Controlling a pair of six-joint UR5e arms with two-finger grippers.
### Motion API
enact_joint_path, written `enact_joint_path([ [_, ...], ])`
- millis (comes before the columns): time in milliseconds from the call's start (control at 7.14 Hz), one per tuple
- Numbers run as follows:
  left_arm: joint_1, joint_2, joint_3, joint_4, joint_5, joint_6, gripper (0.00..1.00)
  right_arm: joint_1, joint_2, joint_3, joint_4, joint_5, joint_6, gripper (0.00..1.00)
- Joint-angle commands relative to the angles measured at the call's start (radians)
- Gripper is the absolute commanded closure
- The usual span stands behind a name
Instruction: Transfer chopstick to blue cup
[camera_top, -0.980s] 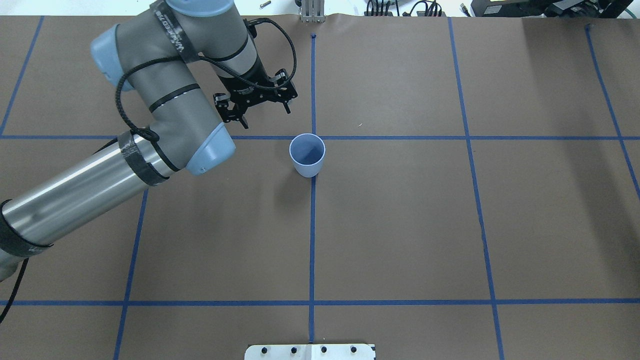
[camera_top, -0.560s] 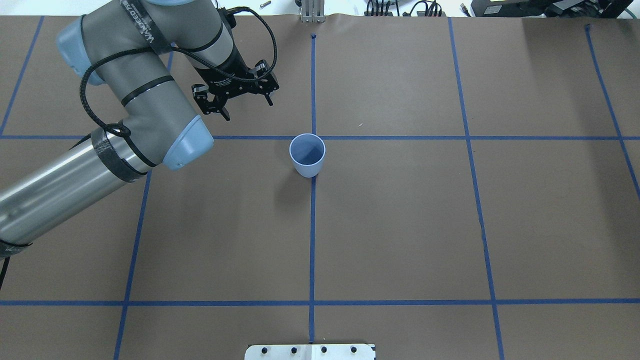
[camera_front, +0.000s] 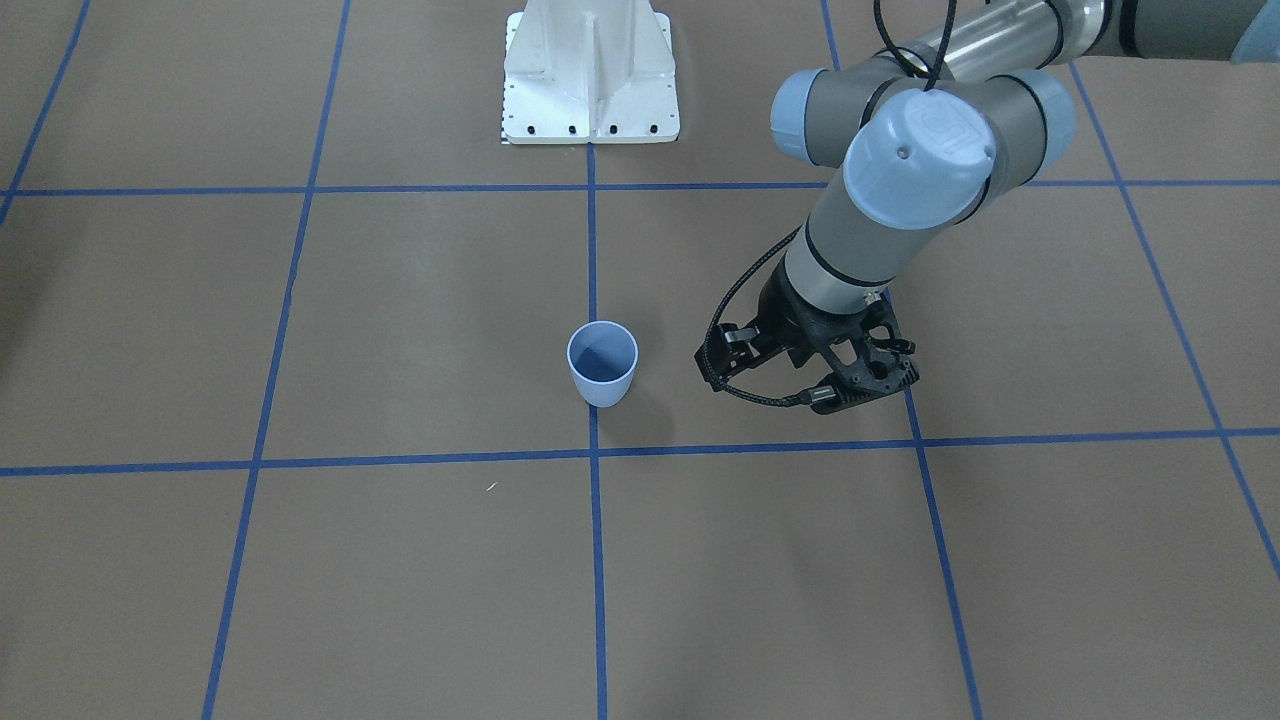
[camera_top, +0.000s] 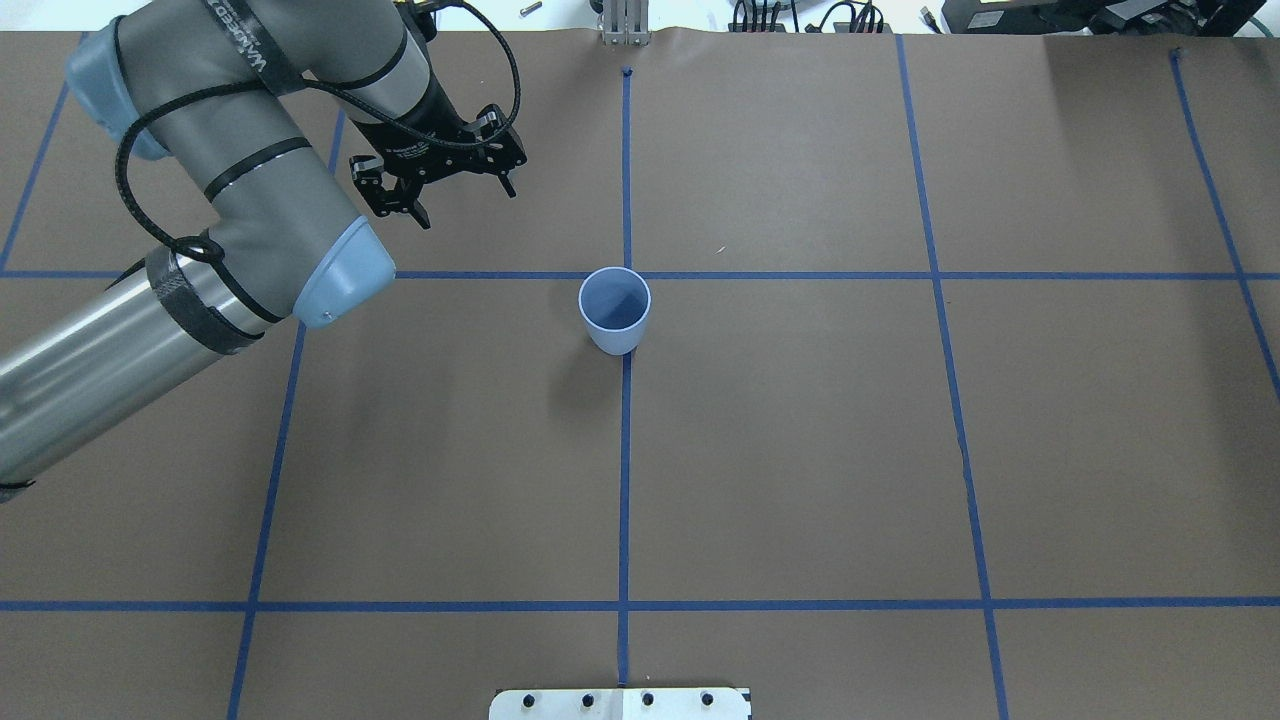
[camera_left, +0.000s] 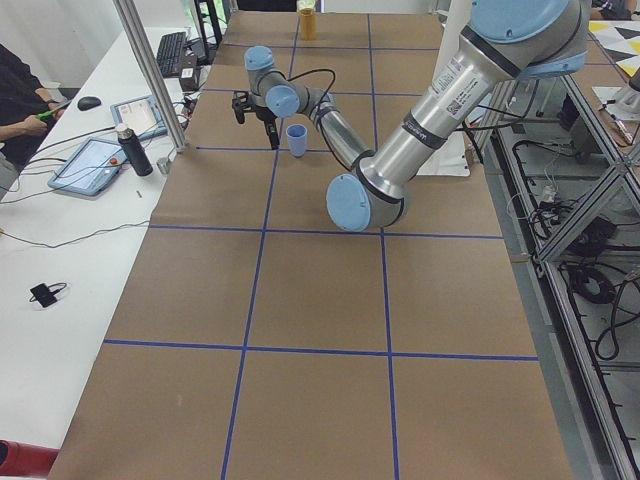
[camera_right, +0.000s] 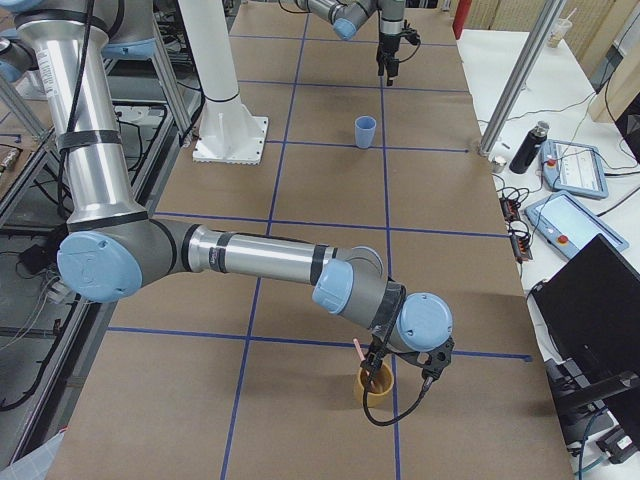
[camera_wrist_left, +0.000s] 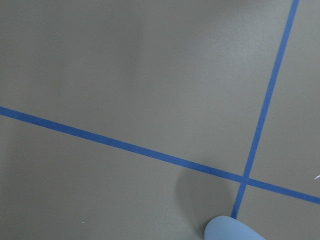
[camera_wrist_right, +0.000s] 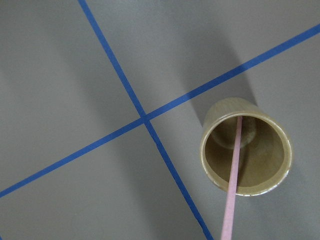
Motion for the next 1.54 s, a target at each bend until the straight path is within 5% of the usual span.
enact_joint_path([
  [0,-0.007,0.002,0.001,0.007,0.004,0.005,0.02,-0.006,-0.012,-0.020,0.000,0.006,0.006,0.00],
  [280,-0.018,0.002,-0.003,0.011,0.004,0.007,0.02,-0.015,-0.012,-0.058,0.003,0.009,0.006,0.02],
  [420,-0.026,0.001,-0.016,0.027,0.004,0.022,0.02,-0.015,-0.015,-0.065,0.005,0.012,0.006,0.16],
  [560,-0.029,-0.001,-0.048,0.090,0.004,0.052,0.02,-0.020,-0.020,-0.060,0.003,0.026,0.008,0.47],
  [700,-0.032,-0.001,-0.086,0.143,0.004,0.080,0.02,-0.027,-0.020,-0.056,0.002,0.026,0.008,0.65],
  [1400,-0.038,-0.001,-0.104,0.165,0.004,0.085,0.02,-0.046,-0.030,-0.042,-0.003,0.026,0.008,1.00],
])
